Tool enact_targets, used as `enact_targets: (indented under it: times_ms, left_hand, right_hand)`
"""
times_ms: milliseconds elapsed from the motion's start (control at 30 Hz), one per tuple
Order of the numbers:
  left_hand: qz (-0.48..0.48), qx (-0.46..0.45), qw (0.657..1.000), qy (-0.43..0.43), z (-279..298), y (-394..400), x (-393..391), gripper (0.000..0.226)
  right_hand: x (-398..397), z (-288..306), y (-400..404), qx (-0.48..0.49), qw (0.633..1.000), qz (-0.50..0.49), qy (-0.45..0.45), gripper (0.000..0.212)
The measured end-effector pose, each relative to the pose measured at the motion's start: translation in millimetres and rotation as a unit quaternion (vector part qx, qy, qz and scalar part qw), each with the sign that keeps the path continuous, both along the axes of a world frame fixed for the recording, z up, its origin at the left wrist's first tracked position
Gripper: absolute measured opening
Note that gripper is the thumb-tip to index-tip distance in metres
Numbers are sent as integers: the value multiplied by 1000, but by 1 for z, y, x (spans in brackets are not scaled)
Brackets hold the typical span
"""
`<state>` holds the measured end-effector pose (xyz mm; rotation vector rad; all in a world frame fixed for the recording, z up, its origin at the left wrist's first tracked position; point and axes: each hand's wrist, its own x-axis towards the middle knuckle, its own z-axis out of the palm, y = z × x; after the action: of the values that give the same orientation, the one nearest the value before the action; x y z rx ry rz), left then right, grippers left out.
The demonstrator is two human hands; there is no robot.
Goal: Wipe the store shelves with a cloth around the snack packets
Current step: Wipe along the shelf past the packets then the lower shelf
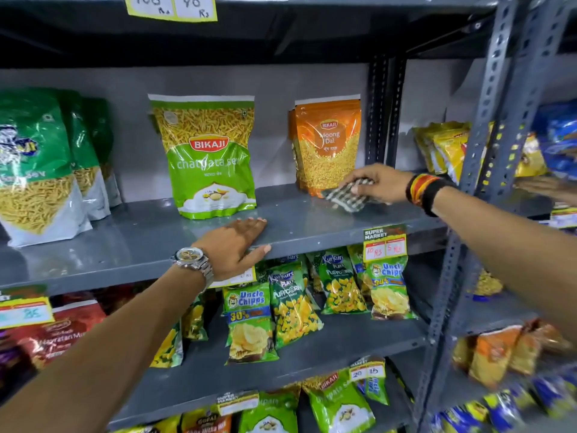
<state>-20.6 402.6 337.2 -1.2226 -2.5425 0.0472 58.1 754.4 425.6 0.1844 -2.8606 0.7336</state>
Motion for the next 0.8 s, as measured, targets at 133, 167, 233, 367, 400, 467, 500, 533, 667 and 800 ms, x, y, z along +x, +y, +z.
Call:
enact_targets:
  times_ms: [133, 167, 233, 367, 400, 467, 500, 533, 667, 800]
  left_hand:
    - [-10, 18, 1000, 3, 6, 53, 10, 86]
    - [-16, 20, 1000, 1, 6, 67, 14, 84]
    - [-19, 23, 1000, -5, 2, 90, 17, 78]
    - [-11, 25, 1000, -13, -4, 105, 9, 80]
    - [-9, 25, 1000, -13, -5, 106, 6, 81]
    - [-5, 23, 1000, -9, -6, 107, 6, 82]
    - [-5, 25, 1000, -6, -7, 107, 7, 82]
    - [-5, 28, 1000, -3, -7, 108, 9, 82]
    - [-13, 30, 999, -6, -6, 109, 12, 88]
    - [-9, 27, 1000, -7, -7, 113, 13, 85]
  right_hand:
    - [-38, -5, 18, 4, 999, -48, 14, 24]
    - [-48, -9, 21, 9, 998, -60, 16, 25]
    - [-67, -17, 25, 31, 997, -72, 17, 26]
    - [-92, -28, 35, 58, 997, -57, 10, 28]
    - [-96, -31, 41, 54, 997, -55, 11, 28]
    - [-100, -34, 55, 54, 998, -39, 17, 26]
    - [-101, -35, 60, 56, 998, -27, 16, 26]
    - [-101, -34, 62, 59, 998, -16, 11, 27]
    - [-88, -35, 63, 73, 997, 13, 2, 30]
    - [-37, -33, 58, 88, 992, 90, -21, 29]
